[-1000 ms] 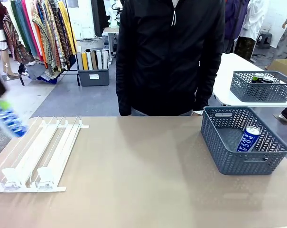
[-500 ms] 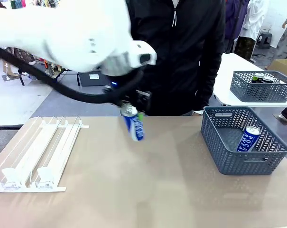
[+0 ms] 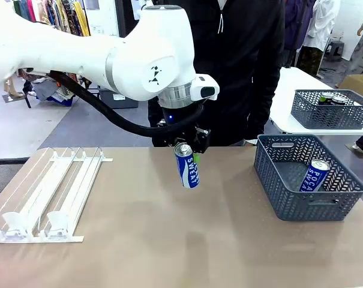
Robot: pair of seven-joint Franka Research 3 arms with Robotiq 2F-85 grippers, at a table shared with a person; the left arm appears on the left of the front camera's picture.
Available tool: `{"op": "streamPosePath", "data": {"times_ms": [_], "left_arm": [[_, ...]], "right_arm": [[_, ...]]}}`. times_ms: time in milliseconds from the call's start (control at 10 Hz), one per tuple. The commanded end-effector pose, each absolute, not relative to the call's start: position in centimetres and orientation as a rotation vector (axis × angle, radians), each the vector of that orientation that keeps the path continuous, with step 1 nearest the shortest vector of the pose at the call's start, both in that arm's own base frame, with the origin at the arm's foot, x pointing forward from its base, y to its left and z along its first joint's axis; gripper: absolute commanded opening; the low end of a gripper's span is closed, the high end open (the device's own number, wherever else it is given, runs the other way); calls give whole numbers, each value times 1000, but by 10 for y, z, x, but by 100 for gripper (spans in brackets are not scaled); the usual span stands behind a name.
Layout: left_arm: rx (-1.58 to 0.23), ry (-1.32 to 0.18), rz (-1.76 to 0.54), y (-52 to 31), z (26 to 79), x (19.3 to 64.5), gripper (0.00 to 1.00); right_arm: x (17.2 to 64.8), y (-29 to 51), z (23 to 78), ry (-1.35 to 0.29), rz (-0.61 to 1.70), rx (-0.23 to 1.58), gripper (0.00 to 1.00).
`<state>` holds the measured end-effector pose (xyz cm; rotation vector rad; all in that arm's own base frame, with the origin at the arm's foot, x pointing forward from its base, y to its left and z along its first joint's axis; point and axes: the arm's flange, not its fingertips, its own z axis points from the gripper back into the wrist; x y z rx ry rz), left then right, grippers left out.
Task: Retrieve and store the cans from the dispenser.
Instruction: Pick up one can from the Automatic Can Dispenser and place it in the middle of the table.
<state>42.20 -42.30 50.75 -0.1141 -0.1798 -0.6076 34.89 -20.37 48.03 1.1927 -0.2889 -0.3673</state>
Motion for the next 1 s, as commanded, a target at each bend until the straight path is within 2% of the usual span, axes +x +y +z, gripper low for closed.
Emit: {"op": "streamPosePath", "data": {"times_ms": [0,200,500,900], "left_arm": [[-120,-199,-616,-424,509,411,0],[-131,-200,-616,-419,494,429,0],[-156,-138,-664,-417,435,447,0],[-68,-74,-649,-424,414,455,0]], "right_arm": [[348,-204,483,-294,-351,1195,100],[348,-204,483,-294,-351,1195,100],[348,-204,483,-294,-351,1195,100],[348,-204,483,-294,-351,1195,100]]}}
